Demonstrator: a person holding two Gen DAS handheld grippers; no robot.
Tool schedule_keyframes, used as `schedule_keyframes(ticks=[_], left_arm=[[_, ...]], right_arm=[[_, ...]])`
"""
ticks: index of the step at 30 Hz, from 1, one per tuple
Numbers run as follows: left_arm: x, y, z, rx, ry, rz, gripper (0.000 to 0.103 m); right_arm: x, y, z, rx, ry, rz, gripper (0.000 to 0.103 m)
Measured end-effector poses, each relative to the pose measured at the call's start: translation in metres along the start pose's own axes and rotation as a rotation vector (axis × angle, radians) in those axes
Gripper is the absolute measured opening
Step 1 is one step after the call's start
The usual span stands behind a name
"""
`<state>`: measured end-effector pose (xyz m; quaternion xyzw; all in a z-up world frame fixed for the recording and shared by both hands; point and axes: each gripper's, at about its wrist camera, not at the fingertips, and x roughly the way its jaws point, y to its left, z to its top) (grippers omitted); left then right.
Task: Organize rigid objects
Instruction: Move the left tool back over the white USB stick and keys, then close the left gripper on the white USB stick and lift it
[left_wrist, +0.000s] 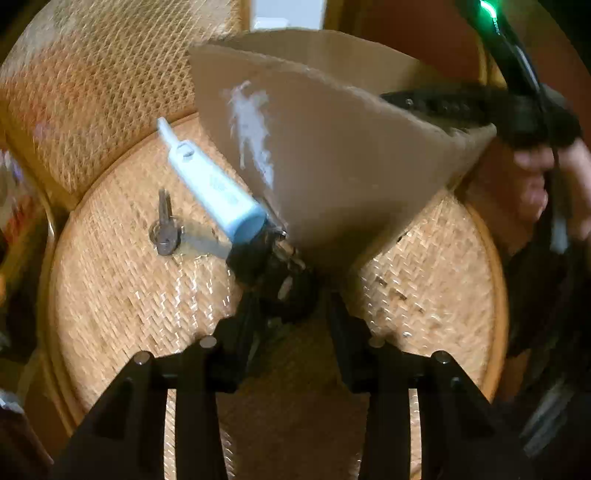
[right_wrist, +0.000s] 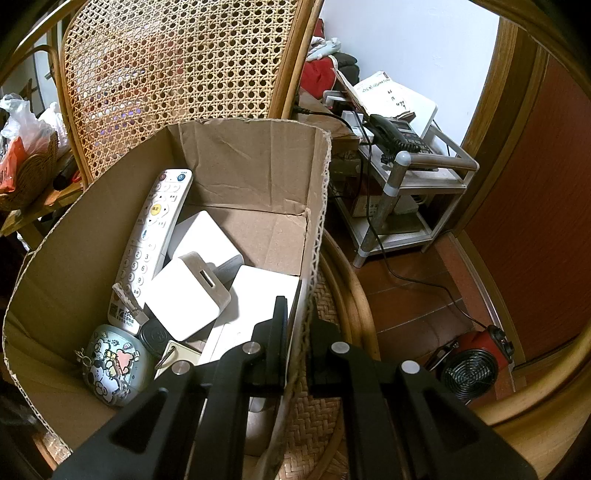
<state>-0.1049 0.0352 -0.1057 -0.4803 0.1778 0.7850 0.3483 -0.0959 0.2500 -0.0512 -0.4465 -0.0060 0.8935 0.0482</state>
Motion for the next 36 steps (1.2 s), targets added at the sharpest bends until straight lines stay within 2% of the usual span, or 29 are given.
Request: schedule_keyframes(ticks=[1,2,5,10,13,15,18,21,23,27,36], left_arm=[[0.0,0.001,0.002,-0.022,0.001,-0.016,0.029],[0.0,0.004,0.003,-0.037,0.002,-0.008,0.028],[-0.001,0.013,0.006,-0.078,-0.002,0.029,0.027],[-0.021,0.03,0.008,-0.128,-0.032,0.043,0.027],[-0.039,0.039,0.012,-0.171,-0.084,0.095,0.028],[-0.057,0.047,0.014,-0.216,-0.141,0.181,0.027],[-0.084,0.058,0.019,-0.285,-0.221,0.222,0.027],[-0.101,0.059,0.03,-0.296,-0.279,0.274,0.027],[-0.104,0.061,0.042,-0.308,-0.298,0.263,0.028],[-0.106,0.06,0.059,-0.295,-0.314,0.305,0.028],[-0.112,0.047,0.076,-0.317,-0.36,0.28,0.025]], right_arm=[[0.0,-0.001,0.0,0.001,0.001,0.0,0.008],[0.0,0.0,0.0,0.001,0.0,0.0,0.008],[0.0,0.0,0.0,0.001,0.0,0.001,0.008],[0.0,0.0,0.0,0.0,0.001,-0.001,0.008],[0.0,0.0,0.0,0.0,0.001,-0.001,0.008],[0.0,0.0,0.0,0.001,0.002,0.001,0.008],[0.0,0.001,-0.001,0.0,0.001,-0.001,0.008],[0.0,0.001,-0.002,-0.002,0.001,-0.001,0.008],[0.0,0.001,-0.004,-0.001,0.001,-0.001,0.008],[0.0,0.002,-0.004,-0.001,0.001,-0.001,0.008],[0.0,0.002,-0.005,-0.002,0.001,-0.002,0.008]])
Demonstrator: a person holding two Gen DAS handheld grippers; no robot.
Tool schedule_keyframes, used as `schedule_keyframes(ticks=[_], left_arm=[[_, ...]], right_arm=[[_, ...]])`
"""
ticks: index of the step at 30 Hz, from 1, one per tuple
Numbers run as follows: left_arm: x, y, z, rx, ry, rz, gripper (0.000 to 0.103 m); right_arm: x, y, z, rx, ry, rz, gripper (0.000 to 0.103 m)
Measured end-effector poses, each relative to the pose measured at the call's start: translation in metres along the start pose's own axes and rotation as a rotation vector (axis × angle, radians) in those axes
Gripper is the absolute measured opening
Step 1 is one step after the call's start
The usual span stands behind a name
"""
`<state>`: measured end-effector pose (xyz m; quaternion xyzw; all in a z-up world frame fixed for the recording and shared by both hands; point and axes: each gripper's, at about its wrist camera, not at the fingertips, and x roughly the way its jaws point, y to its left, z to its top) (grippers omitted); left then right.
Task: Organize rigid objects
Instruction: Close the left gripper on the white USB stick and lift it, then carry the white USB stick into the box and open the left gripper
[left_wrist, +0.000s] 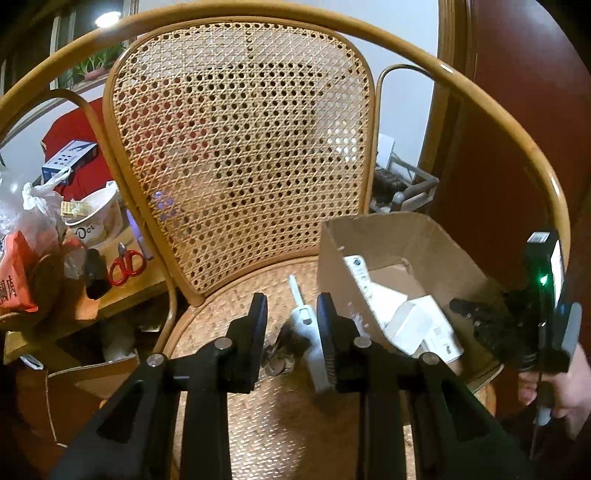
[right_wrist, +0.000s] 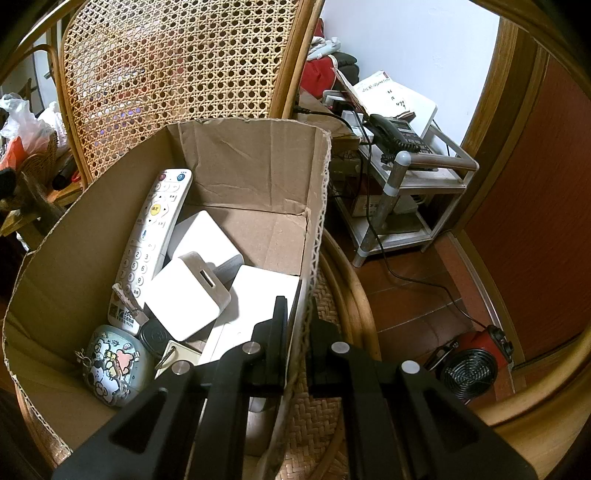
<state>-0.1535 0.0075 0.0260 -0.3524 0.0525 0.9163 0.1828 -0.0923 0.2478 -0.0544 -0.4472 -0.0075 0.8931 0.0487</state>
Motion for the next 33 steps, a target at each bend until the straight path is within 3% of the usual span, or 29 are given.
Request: schedule_keyframes(ticks=[9,14,15,16,18,22,24,26,29,33], left_arm=[[0.007,-0.018,0.004,0.026,0.0,-0.038,0.025],[0.017,-0.016,0.001,0.049,0.046,-0.01,0.028],[0.021,-0.013,-0.002,0.049,0.058,0.031,0.036],[0.026,-0.011,-0.004,0.05,0.073,0.059,0.058],[0.041,-0.006,-0.013,0.065,0.122,0.137,0.084],[0.072,0.007,-0.03,0.063,0.216,0.195,0.084],[0.096,0.017,-0.044,0.065,0.297,0.266,0.084],[0.11,0.025,-0.054,0.051,0.325,0.306,0.083],[0.12,0.037,-0.056,-0.02,0.32,0.229,0.083],[0.135,0.04,-0.057,-0.029,0.33,0.174,0.085]], right_arm=[[-0.001,0.001,-0.002,0.003,-0.002,0.003,0.008],[-0.001,0.002,-0.002,0.004,-0.002,0.004,0.008],[-0.002,0.002,-0.003,0.005,-0.002,0.004,0.008],[-0.003,0.002,-0.003,0.003,-0.002,0.004,0.008],[-0.003,0.002,-0.002,0.004,-0.001,0.004,0.008],[-0.003,0.002,-0.003,0.004,-0.001,0.005,0.008],[-0.003,0.002,-0.002,0.003,-0.002,0.004,0.008],[-0.002,0.003,-0.001,0.003,-0.001,0.004,0.008],[-0.002,0.003,-0.001,0.004,-0.001,0.003,0.008],[-0.003,0.003,-0.001,0.004,-0.001,0.003,0.008]])
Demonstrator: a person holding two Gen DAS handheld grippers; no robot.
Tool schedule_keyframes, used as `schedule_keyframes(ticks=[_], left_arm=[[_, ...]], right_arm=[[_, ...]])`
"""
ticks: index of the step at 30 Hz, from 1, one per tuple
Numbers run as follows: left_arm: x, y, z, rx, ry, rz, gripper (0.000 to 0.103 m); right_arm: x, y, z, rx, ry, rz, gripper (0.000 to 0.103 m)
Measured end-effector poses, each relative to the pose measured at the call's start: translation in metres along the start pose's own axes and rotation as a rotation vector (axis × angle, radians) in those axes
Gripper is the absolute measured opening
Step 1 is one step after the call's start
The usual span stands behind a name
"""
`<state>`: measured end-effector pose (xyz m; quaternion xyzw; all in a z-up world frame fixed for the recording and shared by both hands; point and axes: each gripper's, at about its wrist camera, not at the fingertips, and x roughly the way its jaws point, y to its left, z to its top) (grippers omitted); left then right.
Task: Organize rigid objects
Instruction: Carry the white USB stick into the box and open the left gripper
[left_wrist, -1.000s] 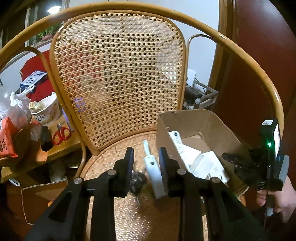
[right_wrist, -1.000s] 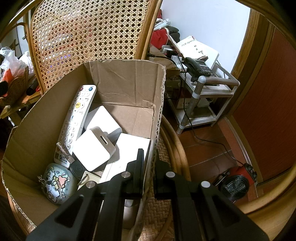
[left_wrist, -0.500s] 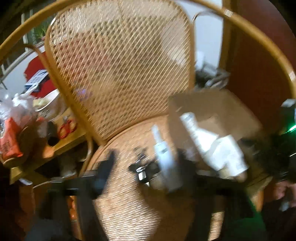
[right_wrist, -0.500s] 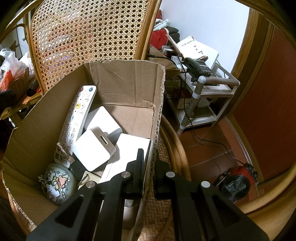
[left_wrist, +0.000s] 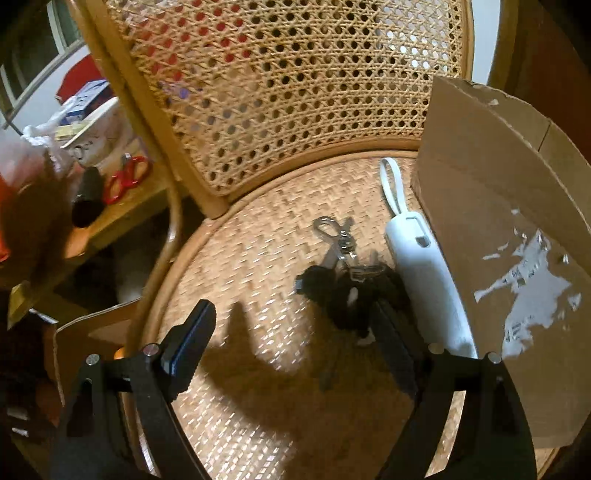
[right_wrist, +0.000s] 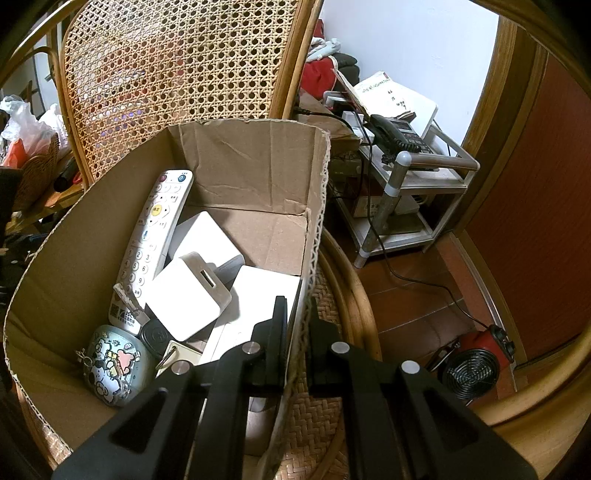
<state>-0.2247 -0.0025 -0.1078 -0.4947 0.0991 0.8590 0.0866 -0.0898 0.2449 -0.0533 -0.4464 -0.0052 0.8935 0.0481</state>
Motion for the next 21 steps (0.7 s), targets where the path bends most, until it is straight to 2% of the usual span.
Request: schedule_keyframes(ticks=[2,3,4,5,6,7,9,12,15,18,21], left_arm=[[0.003,0.003,0.002,-0.018,0.005,-0.017,0.084],[0.005,0.004,0.004,-0.023,0.01,-0.027,0.077],[0.006,0.005,0.005,-0.034,0.013,-0.071,0.056],[0.008,0.005,0.006,-0.036,0.023,-0.108,0.042],[0.008,0.005,0.007,-0.039,0.021,-0.163,0.021],[0.008,0.003,0.007,-0.036,0.026,-0.174,0.005],[0.003,-0.002,0.006,-0.008,0.004,-0.152,0.005],[-0.011,0.003,0.008,-0.059,-0.028,-0.213,0.005],[-0.039,0.005,0.014,-0.035,-0.08,-0.131,0.005],[-0.055,0.01,0.015,-0.037,-0.11,-0.144,0.005],[-0.071,0.015,0.016,-0.045,-0.151,-0.123,0.005]], right_arm=[[0.0,0.0,0.001,0.0,0.0,0.001,0.008],[0.0,0.0,0.0,-0.001,0.0,0.001,0.008],[0.001,0.0,0.001,-0.001,0.0,0.0,0.008],[0.001,0.0,0.001,0.0,0.001,0.001,0.008],[0.0,0.0,0.0,0.0,0.0,0.001,0.008],[0.0,0.001,0.0,0.0,0.0,0.0,0.008],[0.001,0.0,0.001,0.001,0.001,0.0,0.008],[0.001,0.0,0.001,0.0,0.001,0.0,0.008],[0.0,0.0,0.0,0.0,0.001,0.001,0.008],[0.001,0.0,0.001,0.001,0.0,0.0,0.008],[0.0,0.0,0.0,0.001,0.001,0.0,0.008]])
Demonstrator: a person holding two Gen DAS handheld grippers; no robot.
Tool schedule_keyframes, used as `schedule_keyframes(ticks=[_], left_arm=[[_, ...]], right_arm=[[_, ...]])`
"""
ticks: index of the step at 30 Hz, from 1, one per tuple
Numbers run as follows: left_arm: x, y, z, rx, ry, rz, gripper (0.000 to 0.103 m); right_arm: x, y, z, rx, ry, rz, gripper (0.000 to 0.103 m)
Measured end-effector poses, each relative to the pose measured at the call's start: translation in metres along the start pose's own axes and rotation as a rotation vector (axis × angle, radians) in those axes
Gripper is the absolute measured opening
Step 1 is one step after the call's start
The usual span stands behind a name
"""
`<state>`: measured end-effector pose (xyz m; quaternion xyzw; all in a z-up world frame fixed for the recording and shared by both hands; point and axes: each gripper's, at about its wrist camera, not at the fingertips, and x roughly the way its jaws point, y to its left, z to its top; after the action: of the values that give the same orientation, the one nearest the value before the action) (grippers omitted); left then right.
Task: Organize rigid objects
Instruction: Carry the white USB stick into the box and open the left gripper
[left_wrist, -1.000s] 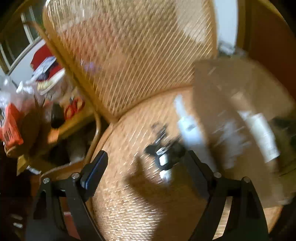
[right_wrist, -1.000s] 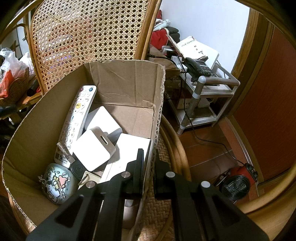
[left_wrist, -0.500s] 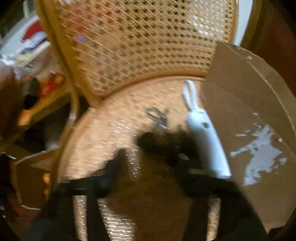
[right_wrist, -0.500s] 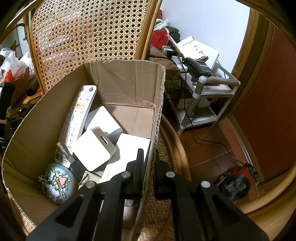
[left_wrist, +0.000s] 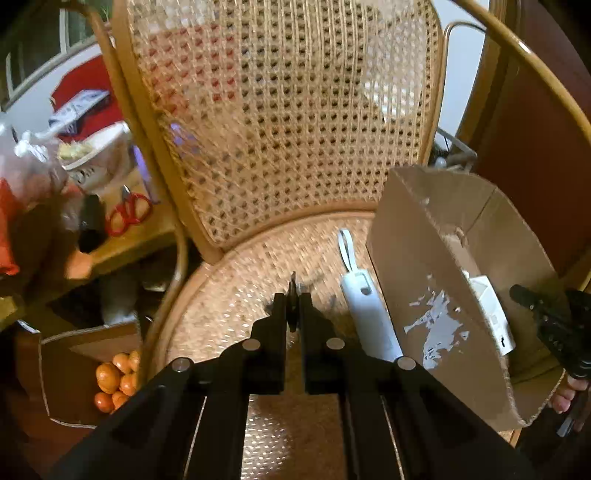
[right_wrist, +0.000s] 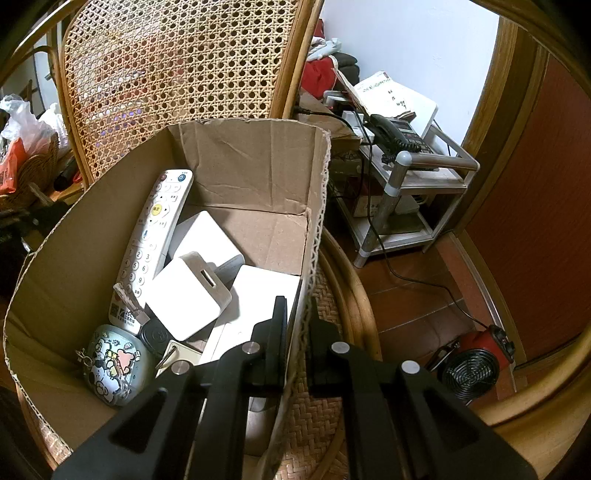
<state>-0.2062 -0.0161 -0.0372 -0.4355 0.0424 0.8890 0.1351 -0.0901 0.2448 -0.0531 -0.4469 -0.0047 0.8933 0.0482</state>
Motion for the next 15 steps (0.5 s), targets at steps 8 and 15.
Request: schedule_keyframes(ticks=[8,15], left_arm=[[-0.048,0.001,0.006,0.002,-0.102,-0.023,0.005],[-0.072,-0.014,0.013,0.018,-0.167,-0.033,0.005]], right_arm=[[0.001,0.0,0.001,-0.001,0.0,0.0,0.008],[0.001,-0.001,0.001,-0.001,0.0,0.001,0.008]])
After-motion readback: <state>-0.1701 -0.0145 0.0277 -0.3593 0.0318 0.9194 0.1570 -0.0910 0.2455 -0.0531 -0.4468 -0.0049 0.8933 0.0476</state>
